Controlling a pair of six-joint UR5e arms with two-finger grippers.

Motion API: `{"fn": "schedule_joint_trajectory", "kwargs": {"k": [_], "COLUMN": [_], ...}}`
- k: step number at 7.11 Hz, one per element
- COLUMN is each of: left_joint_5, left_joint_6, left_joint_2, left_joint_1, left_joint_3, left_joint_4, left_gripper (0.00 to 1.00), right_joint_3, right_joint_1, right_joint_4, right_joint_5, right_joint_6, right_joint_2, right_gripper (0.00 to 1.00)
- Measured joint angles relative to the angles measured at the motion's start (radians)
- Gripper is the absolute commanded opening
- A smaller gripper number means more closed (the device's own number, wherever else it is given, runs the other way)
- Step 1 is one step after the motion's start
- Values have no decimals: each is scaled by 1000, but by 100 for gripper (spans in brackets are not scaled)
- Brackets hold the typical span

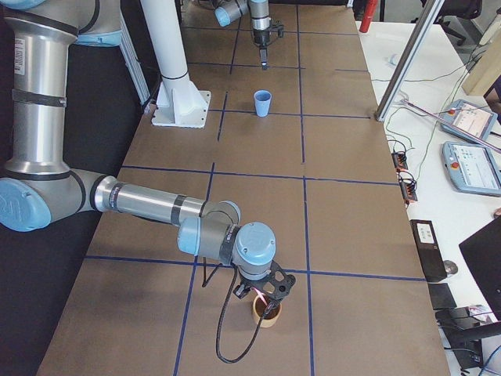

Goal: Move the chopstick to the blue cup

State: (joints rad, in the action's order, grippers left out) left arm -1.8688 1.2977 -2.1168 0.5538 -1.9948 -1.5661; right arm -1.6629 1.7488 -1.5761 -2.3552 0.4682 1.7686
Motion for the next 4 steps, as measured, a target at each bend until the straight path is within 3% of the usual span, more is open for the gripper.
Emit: {"fn": "schedule_joint_trajectory", "kwargs": {"k": [2,4], "left_joint_5": [12,28], "left_joint_6": [0,0], "left_joint_2": [3,4], "left_joint_1": [-2,-5], "left_joint_3": [0,3], "left_joint_4": [0,0], "left_gripper": [100,100], "right_joint_3": [-79,-197], "right_joint_1": [46,90], "right_joint_4": [-43,-216], "right_joint_5": [-5,-13], "right_joint_6": [-7,-50], "right_joint_2": [29,31], "right_gripper": [0,0]}}
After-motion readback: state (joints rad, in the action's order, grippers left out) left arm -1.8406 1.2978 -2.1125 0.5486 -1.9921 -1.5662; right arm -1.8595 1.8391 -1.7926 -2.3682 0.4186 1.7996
